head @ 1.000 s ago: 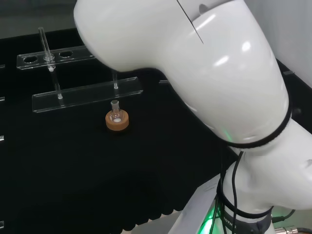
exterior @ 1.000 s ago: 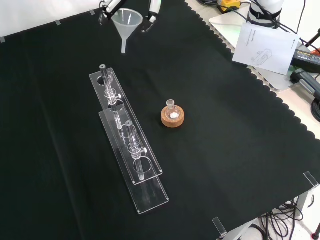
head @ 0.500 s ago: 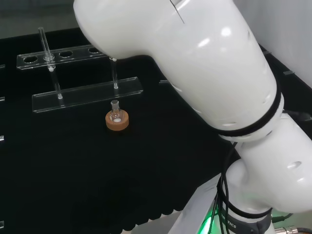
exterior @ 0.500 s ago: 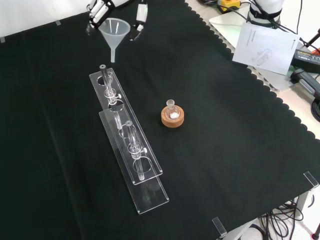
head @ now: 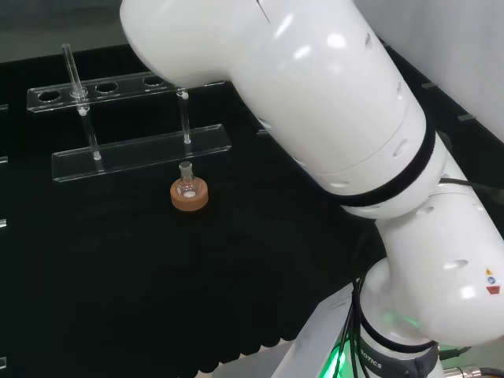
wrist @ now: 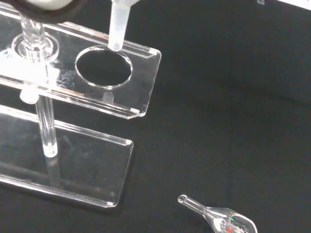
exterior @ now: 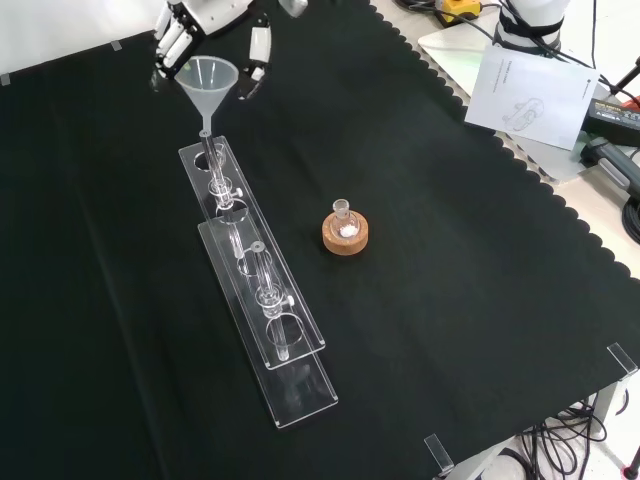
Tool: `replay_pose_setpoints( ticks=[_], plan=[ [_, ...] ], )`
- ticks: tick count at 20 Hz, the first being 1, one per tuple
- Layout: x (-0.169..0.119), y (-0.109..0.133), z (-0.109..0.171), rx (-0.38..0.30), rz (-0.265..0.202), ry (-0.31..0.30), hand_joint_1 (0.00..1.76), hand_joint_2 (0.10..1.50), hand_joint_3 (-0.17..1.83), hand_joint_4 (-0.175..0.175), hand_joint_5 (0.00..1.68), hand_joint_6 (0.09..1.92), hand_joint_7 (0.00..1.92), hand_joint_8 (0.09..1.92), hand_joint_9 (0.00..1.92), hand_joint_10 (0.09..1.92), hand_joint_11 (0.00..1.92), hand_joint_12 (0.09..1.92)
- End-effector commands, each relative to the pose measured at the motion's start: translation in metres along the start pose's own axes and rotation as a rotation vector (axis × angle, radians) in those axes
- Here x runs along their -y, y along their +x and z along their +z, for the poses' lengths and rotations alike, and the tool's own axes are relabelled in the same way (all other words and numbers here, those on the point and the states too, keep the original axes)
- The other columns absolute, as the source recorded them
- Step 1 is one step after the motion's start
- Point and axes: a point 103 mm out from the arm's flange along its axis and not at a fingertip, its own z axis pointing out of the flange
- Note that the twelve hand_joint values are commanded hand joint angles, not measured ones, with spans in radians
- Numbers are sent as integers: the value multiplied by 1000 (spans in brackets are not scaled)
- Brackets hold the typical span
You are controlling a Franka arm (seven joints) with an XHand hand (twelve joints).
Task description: Put the funnel back on the funnel stand.
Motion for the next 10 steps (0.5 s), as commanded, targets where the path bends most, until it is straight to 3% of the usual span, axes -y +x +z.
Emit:
replay_pose_setpoints(
  ticks=[1, 10],
  plan=[
    [-19, 4, 8, -3, -19, 15, 784, 797, 512, -43, 561, 108, 609, 672, 1021, 421, 668, 1217],
    [-26, 11, 18, 10, -21, 45, 785, 797, 512, -41, 569, 115, 611, 672, 1021, 422, 669, 1217]
  ],
)
